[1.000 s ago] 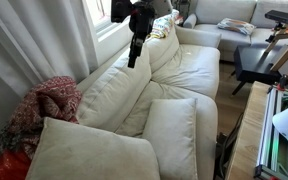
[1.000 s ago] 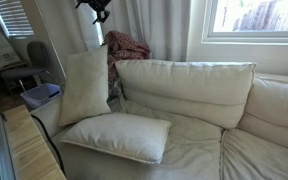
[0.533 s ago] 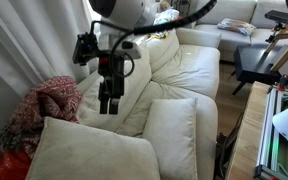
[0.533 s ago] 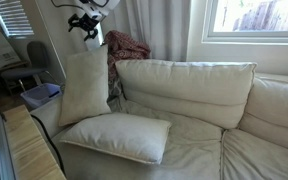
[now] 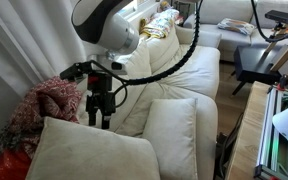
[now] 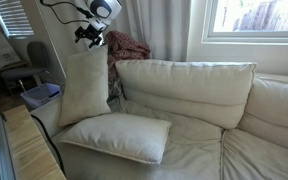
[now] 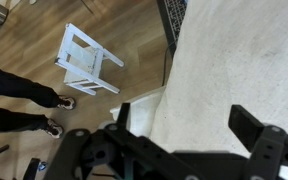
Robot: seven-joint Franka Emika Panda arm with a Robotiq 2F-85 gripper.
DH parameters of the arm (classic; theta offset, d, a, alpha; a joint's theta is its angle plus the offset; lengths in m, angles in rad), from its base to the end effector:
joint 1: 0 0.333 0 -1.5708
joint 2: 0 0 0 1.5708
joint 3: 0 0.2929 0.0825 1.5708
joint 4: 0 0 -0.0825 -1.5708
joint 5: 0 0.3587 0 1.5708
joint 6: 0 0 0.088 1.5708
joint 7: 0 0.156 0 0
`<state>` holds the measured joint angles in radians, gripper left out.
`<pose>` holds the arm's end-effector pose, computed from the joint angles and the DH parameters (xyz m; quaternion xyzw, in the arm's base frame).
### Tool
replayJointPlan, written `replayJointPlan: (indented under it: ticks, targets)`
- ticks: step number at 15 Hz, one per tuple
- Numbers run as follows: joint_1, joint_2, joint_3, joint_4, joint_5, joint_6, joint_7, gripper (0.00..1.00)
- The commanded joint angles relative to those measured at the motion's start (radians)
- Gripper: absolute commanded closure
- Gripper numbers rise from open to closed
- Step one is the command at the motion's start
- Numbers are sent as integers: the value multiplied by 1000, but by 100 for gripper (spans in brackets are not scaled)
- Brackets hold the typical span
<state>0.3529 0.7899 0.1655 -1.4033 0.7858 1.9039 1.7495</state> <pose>0.5495 0.3904 0.2075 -0.6168 0.6671 0.4148 0.0497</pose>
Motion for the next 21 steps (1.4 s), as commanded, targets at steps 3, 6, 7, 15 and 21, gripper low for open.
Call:
replayJointPlan:
  ticks: [3,6,7,15,21]
  targets:
    - [-11,85,7,53,9,69,-23,0]
    - [-23,152,21,93,31,199,-91,0]
    - [-23,175,27,111,35,248,-127,0]
    - [-22,354,71,253,37,519,-266,0]
    - [-23,477,117,364,47,546,-257,0]
